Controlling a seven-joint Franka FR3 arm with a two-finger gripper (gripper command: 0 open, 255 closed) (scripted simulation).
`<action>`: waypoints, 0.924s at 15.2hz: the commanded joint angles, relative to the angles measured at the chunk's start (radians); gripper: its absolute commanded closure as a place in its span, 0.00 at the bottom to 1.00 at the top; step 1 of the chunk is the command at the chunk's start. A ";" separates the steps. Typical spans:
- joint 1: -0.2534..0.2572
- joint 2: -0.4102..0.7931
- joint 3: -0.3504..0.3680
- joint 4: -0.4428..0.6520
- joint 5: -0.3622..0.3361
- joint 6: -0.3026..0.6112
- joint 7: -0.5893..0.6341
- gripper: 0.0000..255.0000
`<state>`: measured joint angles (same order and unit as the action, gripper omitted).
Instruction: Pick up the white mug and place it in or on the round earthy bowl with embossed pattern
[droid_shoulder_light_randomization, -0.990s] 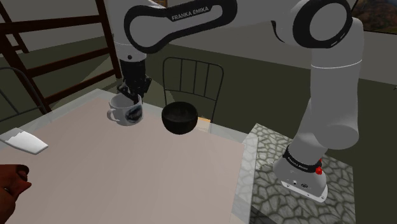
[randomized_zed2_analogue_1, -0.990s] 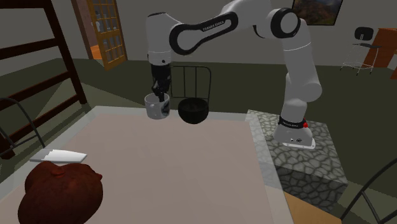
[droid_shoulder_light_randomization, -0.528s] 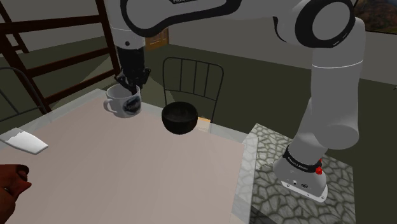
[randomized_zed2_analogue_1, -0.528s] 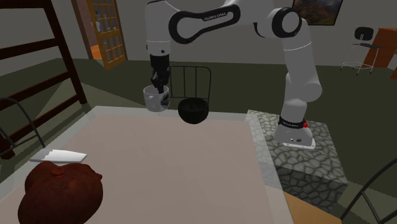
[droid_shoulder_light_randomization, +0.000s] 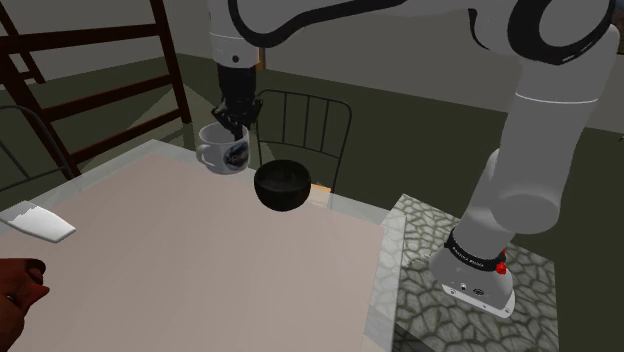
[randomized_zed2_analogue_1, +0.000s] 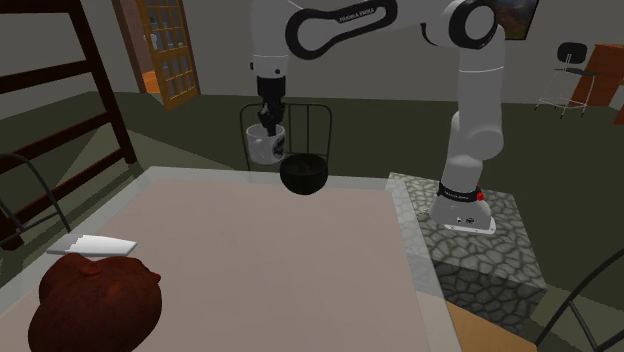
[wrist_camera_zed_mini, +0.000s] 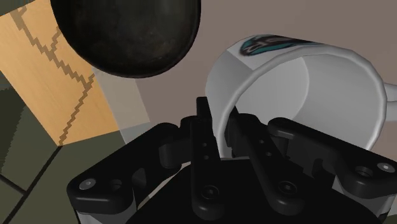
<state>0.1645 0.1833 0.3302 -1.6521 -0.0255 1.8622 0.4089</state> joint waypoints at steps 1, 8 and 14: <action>-0.030 -0.079 -0.011 -0.089 0.029 0.014 -0.045 1.00; -0.101 -0.327 -0.081 -0.357 0.106 0.037 -0.210 1.00; -0.098 -0.314 -0.080 -0.425 0.105 0.117 -0.211 1.00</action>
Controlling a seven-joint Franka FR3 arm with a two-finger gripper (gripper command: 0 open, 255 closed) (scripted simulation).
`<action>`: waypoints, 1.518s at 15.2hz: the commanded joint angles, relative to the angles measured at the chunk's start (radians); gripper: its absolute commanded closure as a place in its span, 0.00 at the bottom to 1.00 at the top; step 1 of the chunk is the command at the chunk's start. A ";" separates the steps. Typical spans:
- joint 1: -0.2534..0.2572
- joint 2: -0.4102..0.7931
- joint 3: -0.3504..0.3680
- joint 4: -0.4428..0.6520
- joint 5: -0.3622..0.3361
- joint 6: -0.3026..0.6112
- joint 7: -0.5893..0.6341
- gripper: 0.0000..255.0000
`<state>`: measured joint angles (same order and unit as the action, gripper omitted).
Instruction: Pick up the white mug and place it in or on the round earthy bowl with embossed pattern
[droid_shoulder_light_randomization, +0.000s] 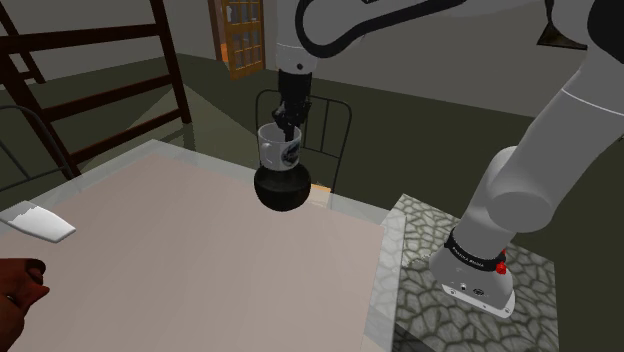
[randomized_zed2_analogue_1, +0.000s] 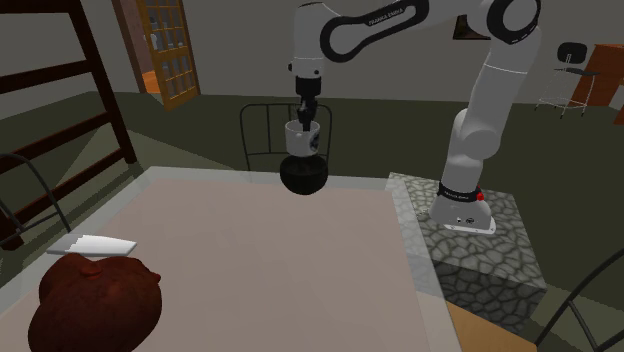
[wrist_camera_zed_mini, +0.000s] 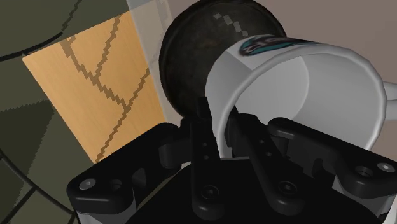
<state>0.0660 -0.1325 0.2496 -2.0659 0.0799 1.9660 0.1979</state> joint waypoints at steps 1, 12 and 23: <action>0.001 0.005 0.001 -0.021 0.000 0.027 0.000 1.00; 0.002 0.038 0.006 -0.102 -0.005 0.139 0.001 1.00; 0.002 0.038 0.006 -0.101 -0.005 0.139 0.001 0.00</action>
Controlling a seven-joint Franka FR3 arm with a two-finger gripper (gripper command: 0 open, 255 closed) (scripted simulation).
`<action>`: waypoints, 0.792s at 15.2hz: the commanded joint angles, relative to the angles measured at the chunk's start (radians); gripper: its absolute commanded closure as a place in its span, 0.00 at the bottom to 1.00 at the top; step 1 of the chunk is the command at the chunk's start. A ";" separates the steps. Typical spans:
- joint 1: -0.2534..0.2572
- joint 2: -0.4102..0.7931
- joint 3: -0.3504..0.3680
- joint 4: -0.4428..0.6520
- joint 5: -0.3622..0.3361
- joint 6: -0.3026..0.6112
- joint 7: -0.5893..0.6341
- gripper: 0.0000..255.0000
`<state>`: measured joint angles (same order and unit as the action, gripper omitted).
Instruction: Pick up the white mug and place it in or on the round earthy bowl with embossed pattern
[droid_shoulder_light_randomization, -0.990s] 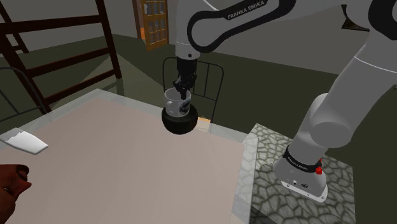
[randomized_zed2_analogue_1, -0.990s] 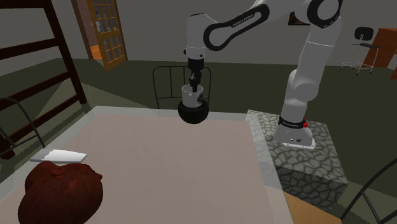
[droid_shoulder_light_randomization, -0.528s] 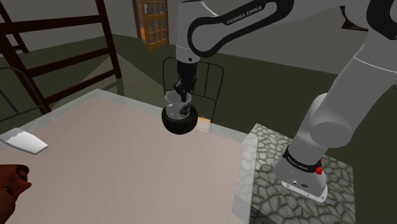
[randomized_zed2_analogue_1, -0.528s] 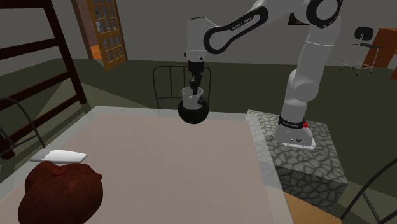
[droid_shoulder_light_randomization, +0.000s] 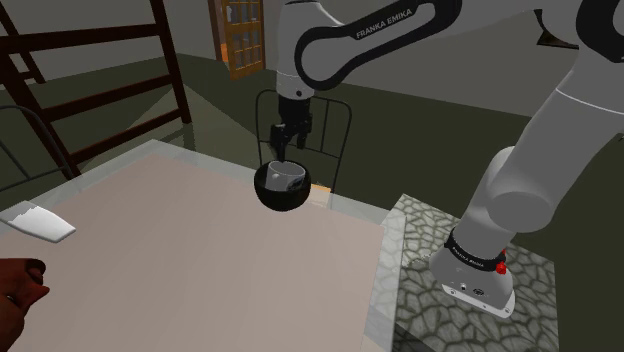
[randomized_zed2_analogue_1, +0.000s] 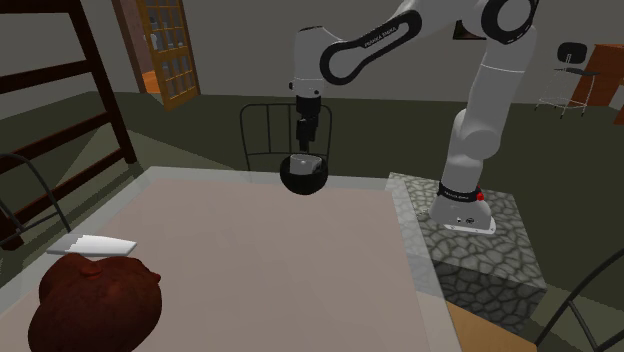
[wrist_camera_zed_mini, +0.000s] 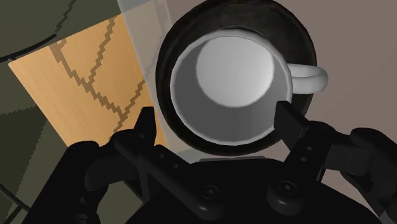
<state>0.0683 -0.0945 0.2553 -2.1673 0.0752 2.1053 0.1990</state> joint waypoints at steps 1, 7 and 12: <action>-0.001 -0.013 -0.002 0.021 0.002 -0.033 -0.002 0.00; -0.004 -0.041 -0.007 0.086 0.006 -0.126 -0.006 0.00; -0.004 -0.041 -0.007 0.086 0.006 -0.126 -0.006 0.00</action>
